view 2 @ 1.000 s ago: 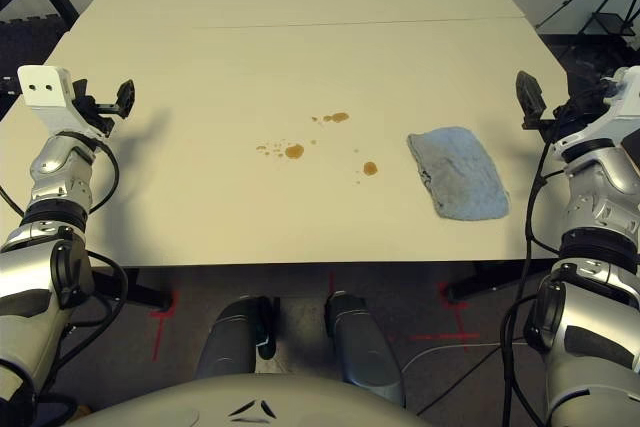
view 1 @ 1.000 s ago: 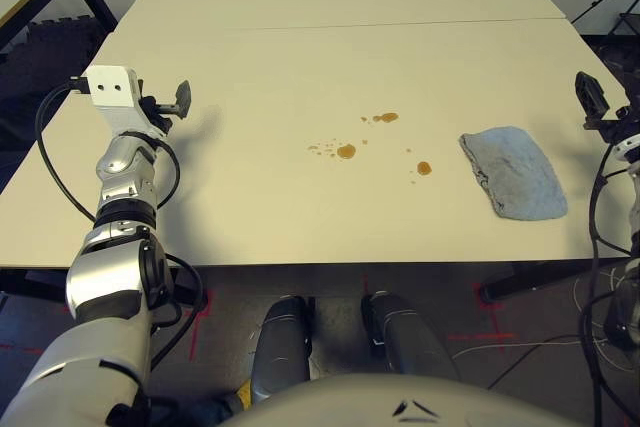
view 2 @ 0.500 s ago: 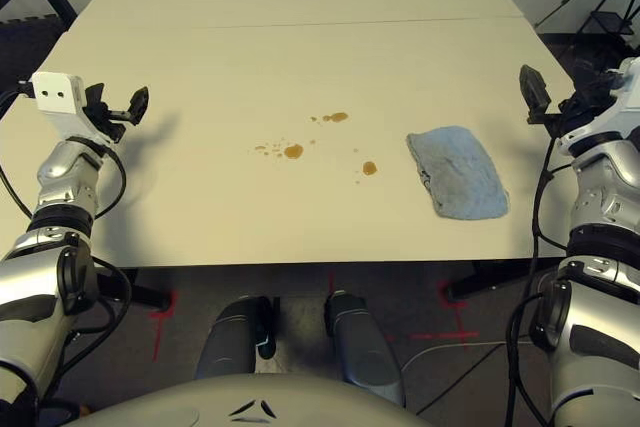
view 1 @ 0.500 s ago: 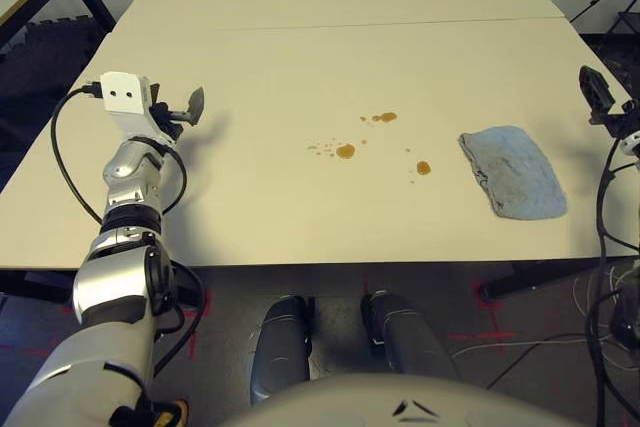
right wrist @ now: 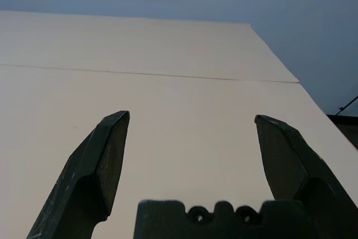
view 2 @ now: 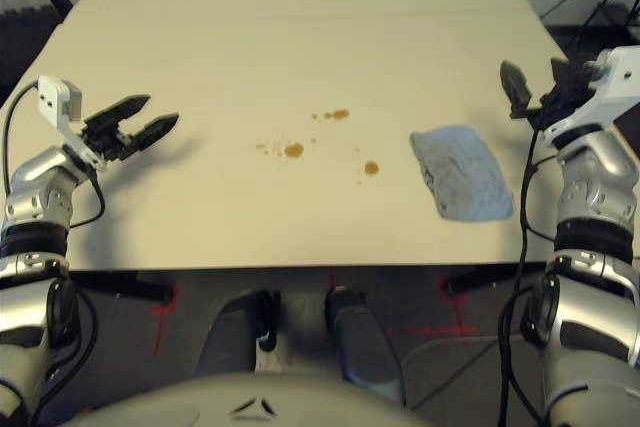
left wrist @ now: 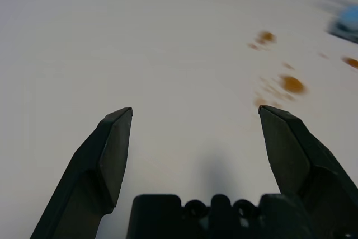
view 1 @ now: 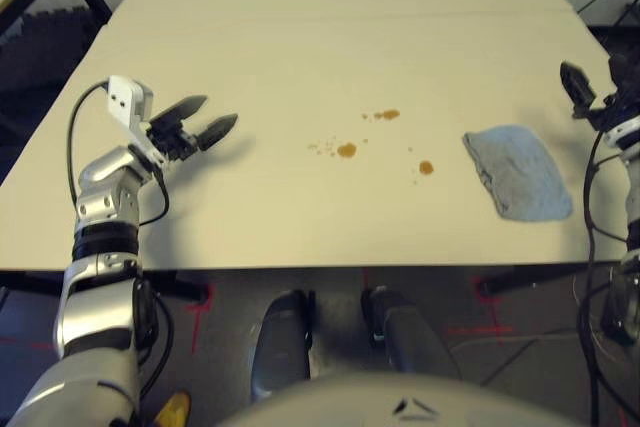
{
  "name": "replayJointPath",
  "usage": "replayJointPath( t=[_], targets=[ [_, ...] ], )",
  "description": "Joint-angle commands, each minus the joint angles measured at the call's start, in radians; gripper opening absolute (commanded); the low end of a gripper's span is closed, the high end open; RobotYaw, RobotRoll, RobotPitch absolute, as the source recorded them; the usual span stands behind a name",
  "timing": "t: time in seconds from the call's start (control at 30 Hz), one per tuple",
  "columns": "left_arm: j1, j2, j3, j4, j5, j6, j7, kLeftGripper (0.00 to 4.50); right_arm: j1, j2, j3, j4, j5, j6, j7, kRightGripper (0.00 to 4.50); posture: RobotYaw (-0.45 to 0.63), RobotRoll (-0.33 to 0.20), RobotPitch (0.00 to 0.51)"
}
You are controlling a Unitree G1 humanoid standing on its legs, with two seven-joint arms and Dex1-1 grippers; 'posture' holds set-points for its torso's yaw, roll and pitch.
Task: Wipe the water off the table with a rag.
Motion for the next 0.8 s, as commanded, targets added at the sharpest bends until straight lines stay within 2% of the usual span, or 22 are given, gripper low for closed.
replayJointPath(
  t=[0.03,0.13,0.23,0.5,0.63,0.8],
  targets=[
    [-0.003,0.024,-0.041,-0.012,0.028,-0.002,-0.037,4.5,0.0,-0.02,-0.003,0.008,0.0,0.018,0.007,4.46,-0.2,0.0,0.172],
    [-0.019,0.025,-0.059,0.014,0.052,-0.043,-0.052,4.5,0.015,-0.036,0.001,-0.027,0.012,0.071,0.027,4.46,-0.21,0.0,0.165],
    [-0.048,0.014,-0.064,0.037,0.058,-0.061,-0.045,4.5,0.054,-0.076,0.022,-0.106,0.04,0.231,0.098,4.46,-0.21,0.0,0.163],
    [-0.091,0.002,-0.08,0.104,0.083,-0.124,-0.054,4.5,0.257,-0.2,0.068,-0.452,0.143,0.66,0.261,4.46,-0.24,0.0,0.164],
    [-0.111,-0.003,-0.086,0.127,0.094,-0.14,-0.049,4.5,0.322,-0.226,0.079,-0.528,0.153,0.752,0.275,4.46,-0.24,0.0,0.164],
    [-0.131,-0.01,-0.091,0.149,0.103,-0.154,-0.05,4.5,0.354,-0.213,0.1,-0.519,0.127,0.766,0.26,4.46,-0.24,0.0,0.161]
  ],
)
